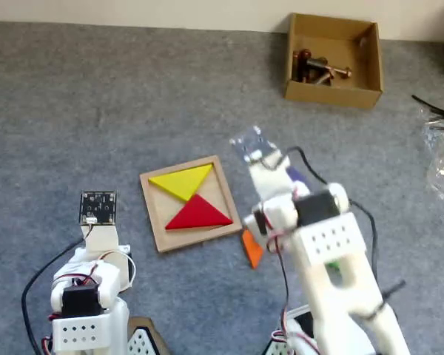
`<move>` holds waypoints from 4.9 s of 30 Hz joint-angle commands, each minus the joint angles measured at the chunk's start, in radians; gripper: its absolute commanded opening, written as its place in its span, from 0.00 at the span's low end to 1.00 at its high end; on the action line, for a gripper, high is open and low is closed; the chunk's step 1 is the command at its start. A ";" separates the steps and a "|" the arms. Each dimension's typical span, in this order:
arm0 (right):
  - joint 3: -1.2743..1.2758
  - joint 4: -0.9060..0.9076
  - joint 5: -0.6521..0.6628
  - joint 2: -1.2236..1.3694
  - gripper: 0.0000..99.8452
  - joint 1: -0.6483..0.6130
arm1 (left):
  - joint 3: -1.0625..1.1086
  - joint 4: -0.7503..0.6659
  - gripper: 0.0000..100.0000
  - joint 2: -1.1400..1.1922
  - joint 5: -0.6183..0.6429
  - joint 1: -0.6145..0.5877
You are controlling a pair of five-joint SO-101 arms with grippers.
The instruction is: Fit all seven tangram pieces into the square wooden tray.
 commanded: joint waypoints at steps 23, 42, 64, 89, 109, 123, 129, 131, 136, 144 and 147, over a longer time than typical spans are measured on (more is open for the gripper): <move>-0.496 0.019 0.370 0.696 0.19 -0.340 | 0.021 0.008 0.00 0.007 0.003 -0.008; -0.496 -0.292 0.474 0.934 0.20 -0.384 | 0.021 0.008 0.00 0.007 0.003 -0.008; -0.487 -0.318 0.468 0.981 0.19 -0.283 | 0.021 0.008 0.00 0.007 0.003 -0.008; -0.487 -0.456 0.166 1.027 0.19 -0.344 | 0.021 0.008 0.00 0.007 0.003 -0.008; -0.578 -0.248 0.092 0.972 0.19 -0.295 | 0.021 0.008 0.00 0.007 0.003 -0.008; -0.598 -0.170 0.094 0.901 0.19 -0.197 | 0.021 0.008 0.00 0.007 0.003 -0.008; -0.598 -0.168 0.094 0.901 0.19 -0.113 | 0.021 0.008 0.00 0.007 0.003 -0.008; -0.598 -0.168 0.094 0.901 0.19 -0.090 | 0.021 0.008 0.00 0.007 0.003 -0.008; -0.562 -0.171 0.095 0.908 0.19 -0.085 | 0.021 0.008 0.00 0.007 0.003 -0.008; -0.449 -0.168 0.092 0.900 0.19 -0.113 | 0.021 0.008 0.00 0.007 0.003 -0.008; -0.437 -0.168 0.092 0.901 0.19 -0.160 | 0.021 0.008 0.00 0.007 0.003 -0.008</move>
